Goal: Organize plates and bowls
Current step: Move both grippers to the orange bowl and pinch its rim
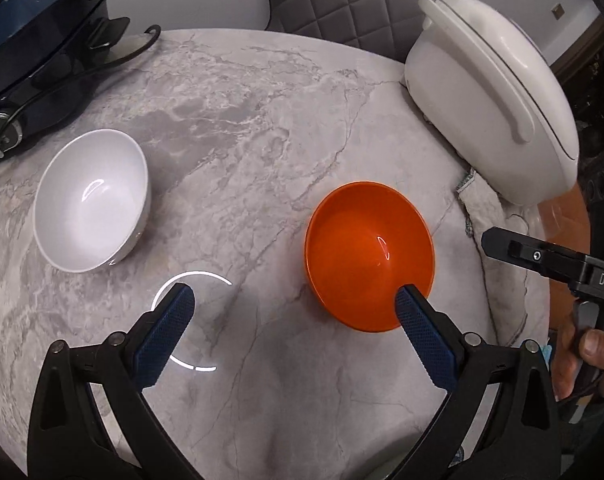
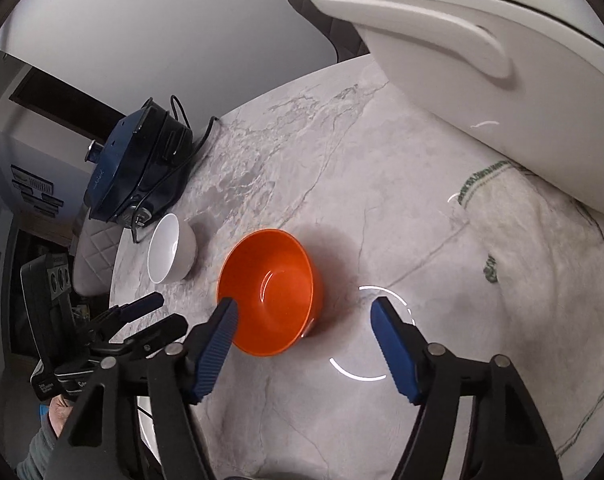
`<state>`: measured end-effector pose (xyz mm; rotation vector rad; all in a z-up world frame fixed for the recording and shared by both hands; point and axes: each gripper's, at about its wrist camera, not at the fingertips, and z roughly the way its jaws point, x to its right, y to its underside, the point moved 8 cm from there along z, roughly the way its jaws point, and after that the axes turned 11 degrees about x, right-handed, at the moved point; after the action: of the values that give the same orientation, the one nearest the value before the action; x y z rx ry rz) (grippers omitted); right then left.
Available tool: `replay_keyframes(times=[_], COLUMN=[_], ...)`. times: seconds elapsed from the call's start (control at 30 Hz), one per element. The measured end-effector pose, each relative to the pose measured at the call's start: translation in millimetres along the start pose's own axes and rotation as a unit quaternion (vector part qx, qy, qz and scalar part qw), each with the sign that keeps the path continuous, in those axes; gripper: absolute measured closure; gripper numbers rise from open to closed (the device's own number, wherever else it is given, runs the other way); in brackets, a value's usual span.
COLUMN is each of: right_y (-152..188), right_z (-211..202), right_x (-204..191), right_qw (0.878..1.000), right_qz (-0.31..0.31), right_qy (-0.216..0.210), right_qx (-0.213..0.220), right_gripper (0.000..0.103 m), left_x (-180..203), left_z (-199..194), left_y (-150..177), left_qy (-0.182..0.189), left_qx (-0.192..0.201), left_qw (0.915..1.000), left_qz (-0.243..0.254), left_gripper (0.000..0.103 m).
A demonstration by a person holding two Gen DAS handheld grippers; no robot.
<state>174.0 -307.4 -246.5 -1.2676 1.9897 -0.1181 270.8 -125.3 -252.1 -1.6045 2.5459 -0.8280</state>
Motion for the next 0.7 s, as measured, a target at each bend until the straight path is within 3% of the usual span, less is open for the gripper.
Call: replay_keyframes(times=[0.1, 0.13, 0.2, 0.33, 0.4, 0.47, 0.6, 0.7], right_y=[2, 4, 9, 16, 17, 17, 17, 18], right_z=[26, 33, 45, 56, 59, 63, 69, 71], right_x=[2, 5, 9, 13, 14, 15, 16, 17], right_qw=[1.0, 0.999, 0.999, 0.998, 0.998, 0.997, 0.996, 0.996], right_qz=[0.001, 0.006, 0.017, 0.027, 0.027, 0.027, 0.033, 0.033], right_qy=[0.013, 0.016, 0.016, 0.012, 0.012, 0.014, 0.01, 0.01], right_qx=[-0.025, -0.035, -0.049, -0.06, -0.064, -0.069, -0.077, -0.078], right_gripper=[0.044, 0.047, 0.048, 0.049, 0.05, 0.054, 0.061, 0.064], left_x=[0, 0, 0, 2, 4, 6, 9, 9], left_z=[23, 29, 38, 50, 54, 59, 67, 71], left_y=[2, 4, 5, 5, 5, 5, 7, 7], left_qy=[-0.004, -0.003, -0.001, 0.003, 0.012, 0.021, 0.026, 0.027], left_qx=[-0.015, -0.02, -0.027, -0.033, -0.036, -0.041, -0.048, -0.049], left_qw=[0.9999, 0.9998, 0.9996, 0.9995, 0.9993, 0.999, 0.9985, 0.9984], left_qz=[0.004, 0.002, -0.002, 0.001, 0.001, -0.002, -0.002, -0.004], left_gripper=[0.005, 0.011, 0.018, 0.019, 0.028, 0.045, 0.048, 0.056])
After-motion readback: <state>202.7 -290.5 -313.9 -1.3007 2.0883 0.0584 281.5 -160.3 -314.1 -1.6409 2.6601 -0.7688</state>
